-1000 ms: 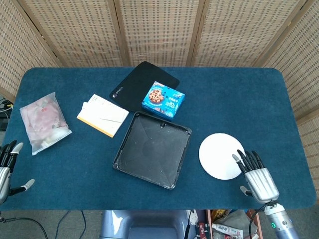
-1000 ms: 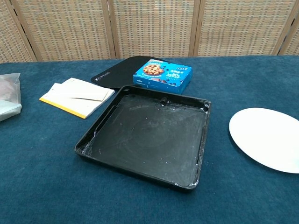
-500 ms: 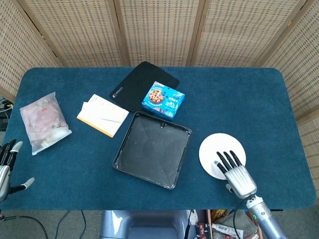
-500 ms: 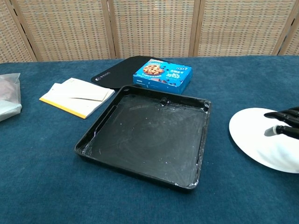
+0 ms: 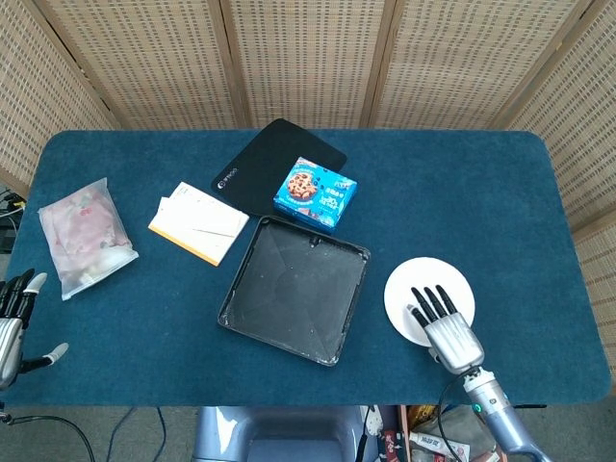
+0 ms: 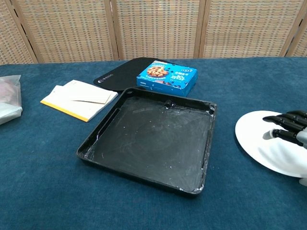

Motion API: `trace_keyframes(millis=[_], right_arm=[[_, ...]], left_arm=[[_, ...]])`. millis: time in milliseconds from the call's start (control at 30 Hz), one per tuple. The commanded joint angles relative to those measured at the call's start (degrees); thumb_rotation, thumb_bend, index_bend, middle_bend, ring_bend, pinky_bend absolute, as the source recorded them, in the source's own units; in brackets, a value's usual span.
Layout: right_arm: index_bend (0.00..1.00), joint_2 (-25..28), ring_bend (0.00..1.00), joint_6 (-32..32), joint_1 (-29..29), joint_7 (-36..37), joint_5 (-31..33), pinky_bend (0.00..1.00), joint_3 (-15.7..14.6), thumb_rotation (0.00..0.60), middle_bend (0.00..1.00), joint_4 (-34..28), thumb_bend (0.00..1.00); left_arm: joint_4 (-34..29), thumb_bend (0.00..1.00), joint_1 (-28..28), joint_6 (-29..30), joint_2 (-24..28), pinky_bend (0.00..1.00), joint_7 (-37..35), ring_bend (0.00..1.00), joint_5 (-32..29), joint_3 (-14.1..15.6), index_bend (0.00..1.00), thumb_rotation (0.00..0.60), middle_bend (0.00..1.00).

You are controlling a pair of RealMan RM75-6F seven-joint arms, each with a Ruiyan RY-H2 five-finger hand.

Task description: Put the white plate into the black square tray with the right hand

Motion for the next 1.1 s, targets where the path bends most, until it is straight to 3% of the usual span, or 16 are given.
trace_keyframes(millis=[33,333,467,633,800,1000,1100], right_arm=[[0.19,-0.51,0.00,-0.05,0.30,-0.19,0.39,0.01,0.14,0.600,0.00,0.47,0.22],[0.25,-1.30,0.00,0.22,0.83,-1.04,1.55,0.02,0.58,0.600,0.00,0.81,0.46],[0.25,-2.21,0.00,1.22,1.12,-0.53,1.90,0.04,1.28,0.600,0.00,1.81,0.49],[0.28,-4.60,0.00,2.46,3.04,-0.04,3.19,0.09,4.51,0.600,0.00,4.52,0.49],[0.44,-5.72,0.00,3.47,4.90,0.13,4.39,0.14,7.17,0.600,0.00,5.85,0.49],[0.66,-5.65,0.00,4.36,5.47,0.53,4.72,0.16,7.36,0.600,0.03,6.11,0.49],[0.69,-5.86,0.00,5.37,5.58,1.28,4.35,0.17,7.08,0.600,0.04,6.88,0.49]], left_arm=[[0.01,0.00,-0.03,-0.06,-0.05,0.00,0.04,0.00,-0.02,0.03,0.00,0.600,0.00],[-0.01,0.00,-0.23,-0.37,-0.22,0.00,0.23,0.00,-0.11,0.05,0.00,0.600,0.00],[-0.01,0.00,-0.29,-0.40,-0.17,0.00,0.01,0.00,-0.23,-0.03,0.00,0.600,0.00],[-0.01,0.00,-0.36,-0.56,-0.08,0.00,-0.21,0.00,-0.30,-0.01,0.00,0.600,0.00],[0.03,0.00,-0.41,-0.63,0.08,0.00,-0.54,0.00,-0.69,-0.20,0.00,0.600,0.00],[0.18,0.00,-0.63,-1.05,0.03,0.00,-0.57,0.00,-1.06,-0.31,0.00,0.600,0.00],[0.14,0.00,-0.65,-1.12,0.07,0.00,-0.54,0.00,-1.12,-0.28,0.00,0.600,0.00]])
